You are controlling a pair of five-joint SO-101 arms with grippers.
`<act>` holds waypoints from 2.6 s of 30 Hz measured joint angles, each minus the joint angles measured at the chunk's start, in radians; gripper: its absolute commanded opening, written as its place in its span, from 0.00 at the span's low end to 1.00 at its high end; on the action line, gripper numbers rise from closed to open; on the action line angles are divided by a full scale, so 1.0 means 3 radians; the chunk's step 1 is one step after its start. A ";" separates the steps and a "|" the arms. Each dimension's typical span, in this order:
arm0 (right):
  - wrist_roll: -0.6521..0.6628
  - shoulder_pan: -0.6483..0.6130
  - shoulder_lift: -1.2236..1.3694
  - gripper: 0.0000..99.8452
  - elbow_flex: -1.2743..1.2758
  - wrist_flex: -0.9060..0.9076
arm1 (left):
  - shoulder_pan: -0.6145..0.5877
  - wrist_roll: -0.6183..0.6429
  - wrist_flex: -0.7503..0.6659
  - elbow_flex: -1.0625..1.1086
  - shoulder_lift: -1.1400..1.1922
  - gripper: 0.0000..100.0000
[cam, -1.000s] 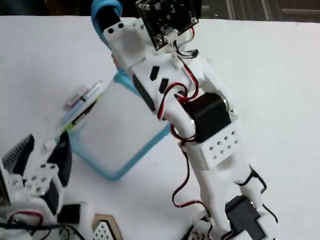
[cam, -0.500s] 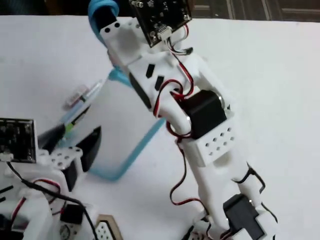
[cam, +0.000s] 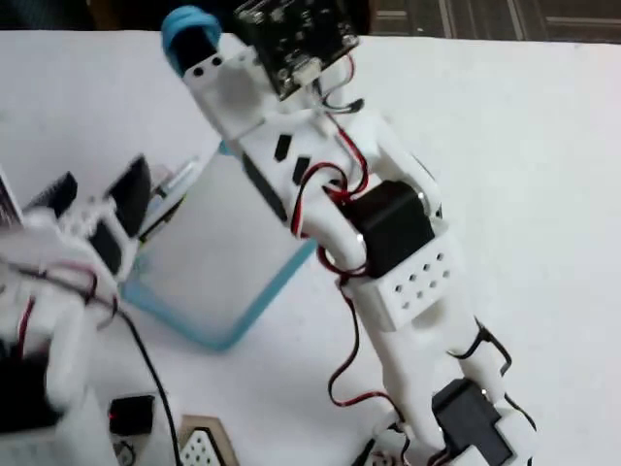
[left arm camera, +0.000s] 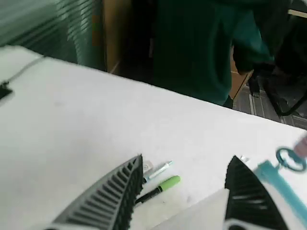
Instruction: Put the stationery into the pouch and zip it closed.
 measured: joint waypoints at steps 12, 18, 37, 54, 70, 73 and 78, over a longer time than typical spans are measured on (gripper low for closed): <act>0.0000 -0.0148 -0.0476 0.02 0.0000 0.0465 | -0.0015 0.0143 0.0353 -0.1284 0.1002 0.30; 0.0000 -0.0256 -0.0685 0.02 0.0000 0.0890 | -0.0015 0.0020 0.1274 -0.1892 0.1002 0.38; 0.0000 -0.0849 -0.0317 0.02 -0.0010 0.0373 | -0.2148 -0.0169 0.1591 -0.1954 0.1008 0.38; 0.0000 -0.0527 -0.0194 0.02 -0.1054 -0.0015 | -0.2220 -0.0793 0.1591 -0.1493 0.1013 0.38; 0.0292 -0.0061 -0.0174 0.02 -0.0757 0.2220 | -0.1877 -0.0793 0.1591 -0.1493 0.1013 0.17; 0.0317 -0.0077 -0.0174 0.02 -0.0803 0.2358 | -0.1596 -0.0793 0.1591 -0.1493 0.1013 0.08; 0.0327 -0.0061 -0.0174 0.02 -0.1038 0.2394 | -0.1084 -0.0793 0.1591 -0.1493 0.1018 0.02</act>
